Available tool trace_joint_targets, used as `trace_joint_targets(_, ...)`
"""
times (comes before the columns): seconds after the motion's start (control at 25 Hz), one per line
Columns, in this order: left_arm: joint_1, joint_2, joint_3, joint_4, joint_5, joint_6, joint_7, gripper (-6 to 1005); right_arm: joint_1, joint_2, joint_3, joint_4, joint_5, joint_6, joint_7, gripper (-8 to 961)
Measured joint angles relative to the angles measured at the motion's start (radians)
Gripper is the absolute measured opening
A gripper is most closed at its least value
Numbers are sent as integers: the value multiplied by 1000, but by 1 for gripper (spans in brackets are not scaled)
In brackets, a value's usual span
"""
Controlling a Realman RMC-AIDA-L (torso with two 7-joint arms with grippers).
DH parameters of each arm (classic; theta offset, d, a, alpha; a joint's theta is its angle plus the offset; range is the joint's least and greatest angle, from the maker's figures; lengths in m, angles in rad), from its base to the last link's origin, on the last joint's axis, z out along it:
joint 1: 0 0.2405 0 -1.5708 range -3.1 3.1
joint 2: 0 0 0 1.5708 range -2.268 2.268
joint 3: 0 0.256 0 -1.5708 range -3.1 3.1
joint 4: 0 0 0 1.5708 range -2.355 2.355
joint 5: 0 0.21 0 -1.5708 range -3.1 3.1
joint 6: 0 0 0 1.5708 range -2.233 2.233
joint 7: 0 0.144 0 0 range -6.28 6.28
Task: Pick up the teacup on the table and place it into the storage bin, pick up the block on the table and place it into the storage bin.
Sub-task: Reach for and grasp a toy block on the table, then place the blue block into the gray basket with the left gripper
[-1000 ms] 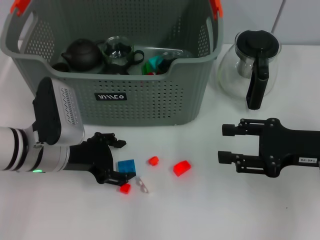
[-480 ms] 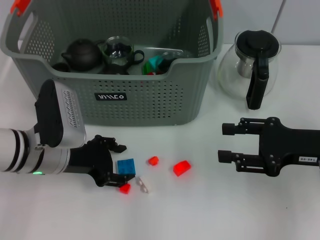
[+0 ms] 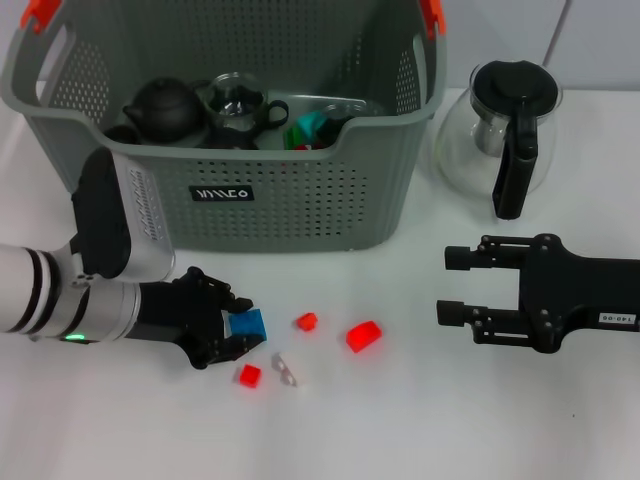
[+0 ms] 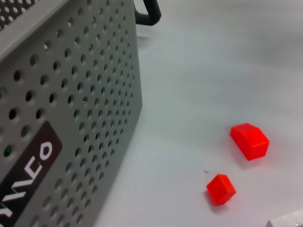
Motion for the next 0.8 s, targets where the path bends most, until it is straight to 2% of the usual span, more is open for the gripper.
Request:
trace_joint_targets(0.12,-4,0,-3,-9,10,16,-18,395,0,0,0,0,0,0,0,688)
trace_joint_targets(0.28,-2,0,-29,-40,8,56,-29,394,1,-1,0,0,0,-1,0,688)
trace_joint_targets(0.32,-1,-2,-48,-55,2,84,-30,394,1,-1,0,0,0,-1,0,687)
trace_joint_targets(0.36,-4,-2,-116,-87,-23,176,-30,394,0,-1,0,0,0,-1,0,687)
trace_joint_targets(0.4,-4,-2,-116,-87,-23,176,-30,393,-1,-1,0,0,0,-1,0,687)
trace_joint_targets(0.48,-20,2,-217,-111,-72,305,-21,393,-1,-2,0,-1,1,-2,0,687)
trace_joint_targets(0.52,-36,8,-292,-122,-115,401,-14,393,-1,-2,0,-1,1,-3,0,687)
trace_joint_targets(0.56,-45,12,-326,-125,-136,442,-12,392,0,-2,0,-1,1,-4,0,687)
trace_joint_targets(0.64,-76,33,-433,-128,-220,586,-12,392,0,-3,0,-1,1,-4,0,687)
trace_joint_targets(0.68,-108,55,-519,-129,-300,691,-28,392,1,-3,0,-1,1,-5,0,688)
trace_joint_targets(0.8,-153,86,-593,-171,-403,753,-101,391,3,-3,0,-1,2,-6,0,688)
